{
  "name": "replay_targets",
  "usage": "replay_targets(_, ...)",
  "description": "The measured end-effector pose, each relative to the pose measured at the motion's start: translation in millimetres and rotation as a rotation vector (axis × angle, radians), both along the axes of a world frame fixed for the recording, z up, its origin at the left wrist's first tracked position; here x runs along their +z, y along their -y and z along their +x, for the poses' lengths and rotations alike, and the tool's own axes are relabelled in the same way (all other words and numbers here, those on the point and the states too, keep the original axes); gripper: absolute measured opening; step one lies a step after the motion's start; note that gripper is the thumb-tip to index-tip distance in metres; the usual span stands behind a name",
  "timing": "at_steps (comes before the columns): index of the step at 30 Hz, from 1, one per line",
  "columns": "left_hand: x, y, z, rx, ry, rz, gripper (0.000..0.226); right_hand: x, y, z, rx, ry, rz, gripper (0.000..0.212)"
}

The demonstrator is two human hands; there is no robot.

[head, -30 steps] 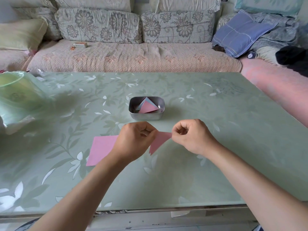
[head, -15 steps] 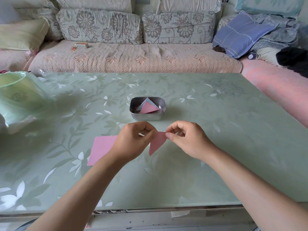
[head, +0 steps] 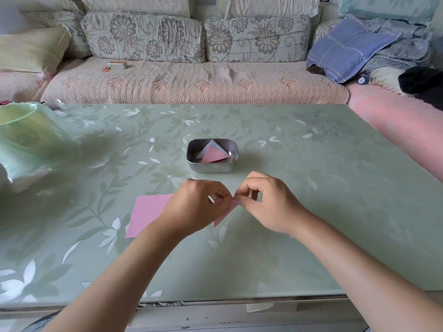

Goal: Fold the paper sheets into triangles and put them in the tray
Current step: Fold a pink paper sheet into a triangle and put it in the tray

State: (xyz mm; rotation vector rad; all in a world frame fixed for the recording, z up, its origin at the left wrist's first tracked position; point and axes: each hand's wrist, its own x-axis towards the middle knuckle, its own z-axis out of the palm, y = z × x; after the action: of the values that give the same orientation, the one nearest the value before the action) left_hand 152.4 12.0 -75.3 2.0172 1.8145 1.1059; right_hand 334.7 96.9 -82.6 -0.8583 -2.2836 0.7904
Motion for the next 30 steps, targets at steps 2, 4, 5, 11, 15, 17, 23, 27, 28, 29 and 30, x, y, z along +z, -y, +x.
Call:
replay_targets(2, -1.0, -2.9, -8.5, 0.035, -0.023, -0.015, 0.008, 1.6, -2.3, 1.0, -0.037, -0.009, -0.004, 0.018)
replay_targets(4, -1.0, -4.3, -20.1, 0.091, -0.037, -0.032, 0.013, 3.2, -6.8, 3.2, -0.089, -0.023, -0.019, 0.02)
replay_targets(5, -0.2, -4.9, -24.6, 0.114, -0.021, -0.039, 0.014, 3.6, -9.2, 4.7, -0.117, -0.034, -0.034, 0.02)
replay_targets(11, -6.7, -4.5, -6.8, 0.163, 0.383, -0.063, 0.015, 0.5, -10.7, 7.3, -0.162, -0.135, -0.214, 0.023)
replay_targets(15, -11.4, -6.2, 11.0, 0.183, 0.5, -0.076, 0.016, 2.1, -9.2, 3.9, -0.147, -0.199, -0.306, 0.023)
replay_targets(17, -13.5, -8.6, 13.0, 0.233, 0.533, -0.093, 0.013, 2.4, -10.4, 4.6, -0.124, -0.17, -0.316, 0.025)
replay_targets(23, -16.7, -6.1, 16.1, 0.177, 0.314, -0.105, 0.015, -2.2, -3.9, 1.9, -0.087, -0.142, -0.229, 0.007)
replay_targets(27, -17.6, -5.1, 20.7, 0.148, 0.217, -0.086, 0.015, 1.0, -1.1, -0.8, -0.079, -0.15, -0.132, 0.006)
replay_targets(28, -16.7, -4.7, 20.6, 0.141, 0.172, -0.065, 0.014, 0.9, -0.9, -1.0, -0.084, -0.142, -0.127, 0.006)
replay_targets(29, -15.7, -4.1, 20.1, 0.13, 0.107, -0.031, 0.013, 0.5, -0.7, -1.3, -0.089, -0.132, -0.128, 0.008)
replay_targets(30, -15.0, -3.5, 19.5, 0.116, 0.029, 0.016, 0.012, -0.1, 0.0, -1.8, -0.089, -0.122, -0.132, 0.01)
